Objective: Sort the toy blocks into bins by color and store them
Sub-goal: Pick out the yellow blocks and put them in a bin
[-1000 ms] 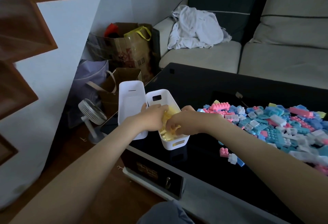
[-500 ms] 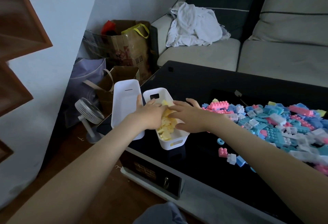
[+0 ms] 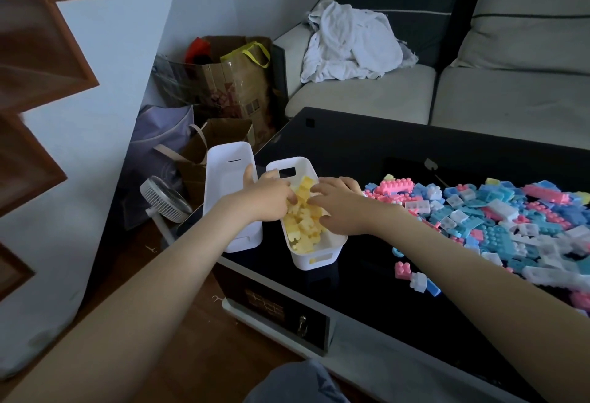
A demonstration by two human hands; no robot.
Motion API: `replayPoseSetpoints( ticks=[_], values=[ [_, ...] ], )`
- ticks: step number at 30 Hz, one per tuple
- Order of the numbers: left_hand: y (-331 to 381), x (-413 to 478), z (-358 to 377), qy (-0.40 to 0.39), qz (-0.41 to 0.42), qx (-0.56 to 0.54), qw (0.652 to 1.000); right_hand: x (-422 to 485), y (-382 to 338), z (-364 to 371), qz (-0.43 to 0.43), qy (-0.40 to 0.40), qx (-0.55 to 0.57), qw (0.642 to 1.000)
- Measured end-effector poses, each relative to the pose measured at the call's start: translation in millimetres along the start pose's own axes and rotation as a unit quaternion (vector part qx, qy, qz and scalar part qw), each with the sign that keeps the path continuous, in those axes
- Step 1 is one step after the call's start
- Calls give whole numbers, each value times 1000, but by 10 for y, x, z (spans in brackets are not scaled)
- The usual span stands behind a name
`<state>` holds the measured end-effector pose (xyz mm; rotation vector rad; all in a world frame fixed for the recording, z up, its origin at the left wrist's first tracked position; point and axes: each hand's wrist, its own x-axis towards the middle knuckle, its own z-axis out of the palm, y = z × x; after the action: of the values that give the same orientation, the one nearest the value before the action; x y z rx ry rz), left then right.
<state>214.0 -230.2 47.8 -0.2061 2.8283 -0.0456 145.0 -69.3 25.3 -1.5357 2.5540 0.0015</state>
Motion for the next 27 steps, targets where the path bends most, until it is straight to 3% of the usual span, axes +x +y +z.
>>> replayPoseSetpoints(
  ticks=[8,12,16,19,22,27],
  values=[
    [-6,78,65,-32,-53,29,998,-105,64,-46,-30,7,81,996],
    [60,123,43,67,-38,-12,997,-160,113,-76,-34,64,170,983],
    [239,206,-48,173,-3,-93,981,-76,397,-103,102,185,182,960],
    [468,321,-94,243,15,-155,957,-109,769,8,237,118,135,955],
    [732,497,-134,214,55,-158,962,-209,1038,144,288,10,104,952],
    [1166,858,-239,105,127,-135,977,-416,1241,131,234,48,91,967]
  ],
)
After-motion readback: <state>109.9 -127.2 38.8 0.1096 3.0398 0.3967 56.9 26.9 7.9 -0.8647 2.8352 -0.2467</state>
